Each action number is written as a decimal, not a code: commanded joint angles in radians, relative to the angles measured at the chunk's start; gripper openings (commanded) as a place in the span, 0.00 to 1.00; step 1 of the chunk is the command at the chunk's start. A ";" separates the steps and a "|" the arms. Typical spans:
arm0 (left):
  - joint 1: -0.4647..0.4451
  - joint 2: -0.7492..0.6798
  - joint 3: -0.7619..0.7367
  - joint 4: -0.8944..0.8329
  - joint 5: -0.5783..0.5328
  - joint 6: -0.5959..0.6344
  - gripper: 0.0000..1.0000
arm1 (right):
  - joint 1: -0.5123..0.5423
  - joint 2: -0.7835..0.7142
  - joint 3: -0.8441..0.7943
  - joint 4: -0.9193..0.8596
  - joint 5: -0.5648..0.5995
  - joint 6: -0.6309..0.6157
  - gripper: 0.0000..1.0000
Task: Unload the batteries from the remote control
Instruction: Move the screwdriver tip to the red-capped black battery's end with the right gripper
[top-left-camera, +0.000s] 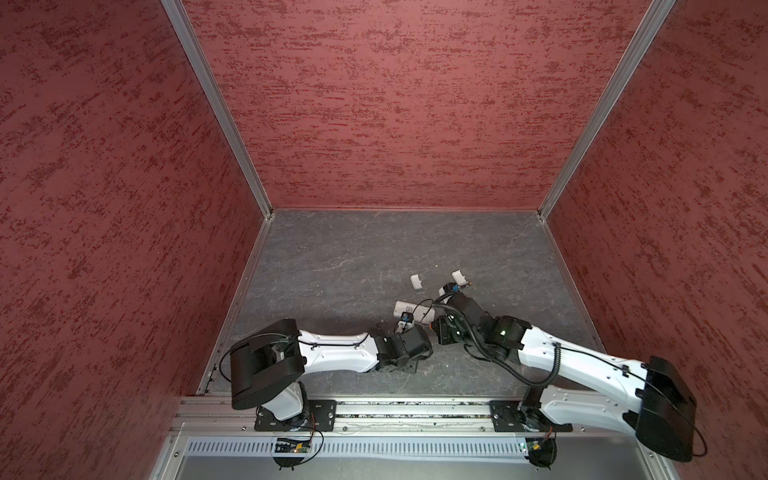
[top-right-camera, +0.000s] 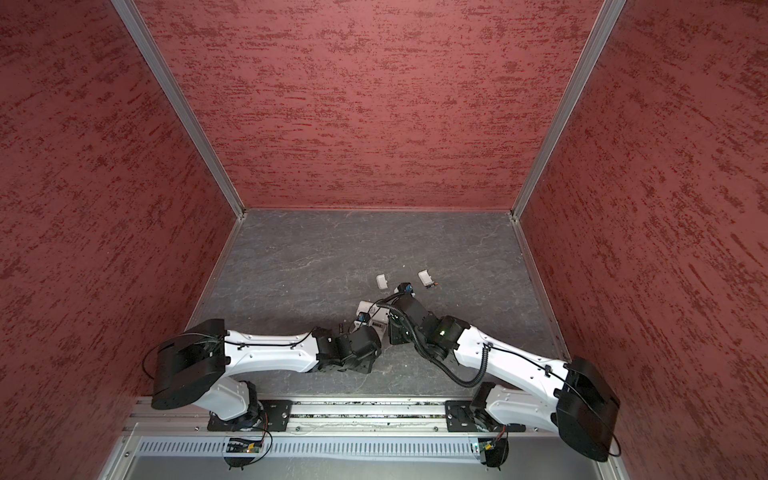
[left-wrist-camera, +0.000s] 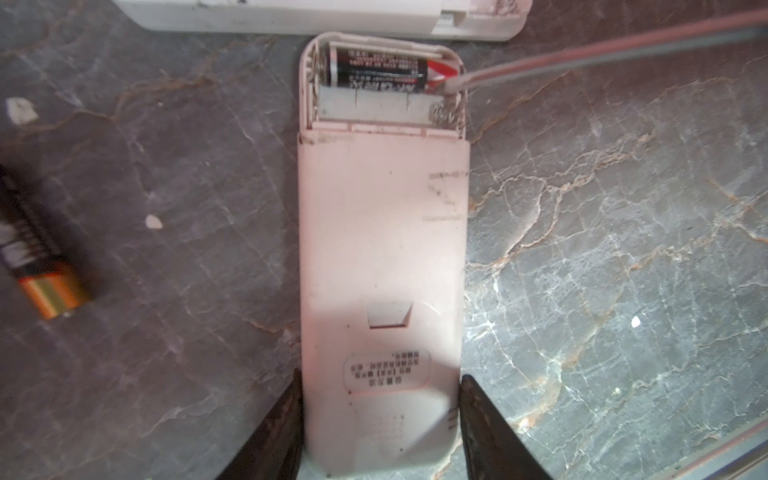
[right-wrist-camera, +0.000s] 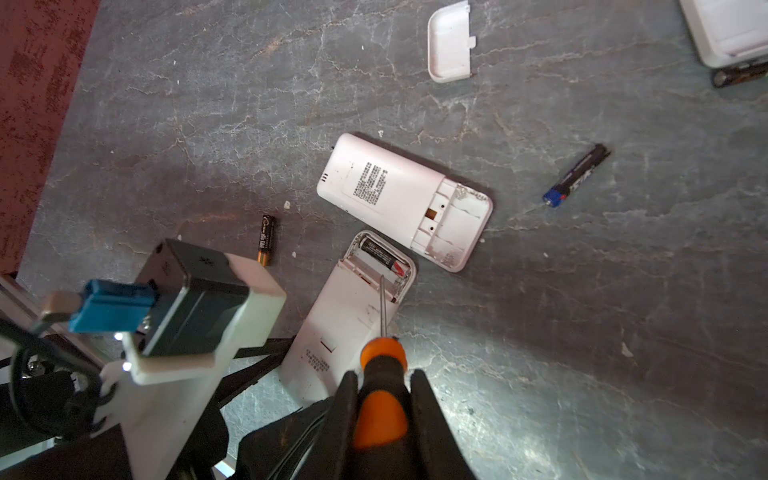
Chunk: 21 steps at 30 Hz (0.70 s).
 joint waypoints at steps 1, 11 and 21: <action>0.008 0.104 -0.089 -0.133 0.091 -0.024 0.56 | 0.008 -0.011 -0.013 0.047 -0.001 0.032 0.00; 0.005 0.110 -0.083 -0.134 0.097 -0.035 0.55 | 0.026 0.000 -0.024 0.028 0.013 0.034 0.00; 0.004 0.117 -0.074 -0.137 0.107 -0.043 0.55 | 0.069 0.006 -0.055 0.032 0.098 0.074 0.00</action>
